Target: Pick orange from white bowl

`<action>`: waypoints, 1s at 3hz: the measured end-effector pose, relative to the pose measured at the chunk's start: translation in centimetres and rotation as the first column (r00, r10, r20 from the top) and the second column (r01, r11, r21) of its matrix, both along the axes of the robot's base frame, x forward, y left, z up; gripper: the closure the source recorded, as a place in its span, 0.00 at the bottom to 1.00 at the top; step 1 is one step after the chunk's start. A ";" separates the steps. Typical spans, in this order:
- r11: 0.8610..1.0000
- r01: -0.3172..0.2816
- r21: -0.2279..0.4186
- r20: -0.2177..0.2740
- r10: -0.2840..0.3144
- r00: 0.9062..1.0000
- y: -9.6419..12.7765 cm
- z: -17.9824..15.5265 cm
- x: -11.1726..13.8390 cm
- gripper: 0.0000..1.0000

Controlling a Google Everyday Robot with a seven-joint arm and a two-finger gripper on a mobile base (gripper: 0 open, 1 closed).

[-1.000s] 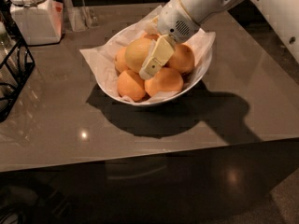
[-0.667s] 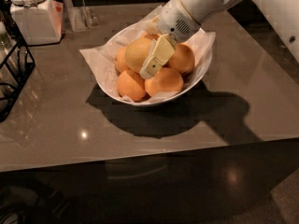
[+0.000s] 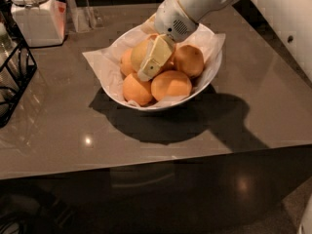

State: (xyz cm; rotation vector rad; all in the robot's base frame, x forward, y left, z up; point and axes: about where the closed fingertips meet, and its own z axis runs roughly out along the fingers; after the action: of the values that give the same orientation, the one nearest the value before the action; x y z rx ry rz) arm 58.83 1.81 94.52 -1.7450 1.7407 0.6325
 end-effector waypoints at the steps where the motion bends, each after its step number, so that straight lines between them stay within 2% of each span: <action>1: 1.000 -0.009 -0.006 0.007 0.009 1.000 0.3 -0.3 0.2 0.00; 2: 1.000 -0.009 -0.006 0.007 0.009 1.000 0.3 -0.3 0.2 0.10; 3: 1.000 0.017 -0.002 -0.009 -0.017 1.000 -0.9 -0.7 -0.9 0.00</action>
Offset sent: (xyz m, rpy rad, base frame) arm 0.0018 0.0031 -0.0025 -0.0055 -0.0073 0.0092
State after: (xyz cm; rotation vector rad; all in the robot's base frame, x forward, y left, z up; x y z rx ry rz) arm 57.88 0.88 93.85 -1.7291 1.7616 0.6326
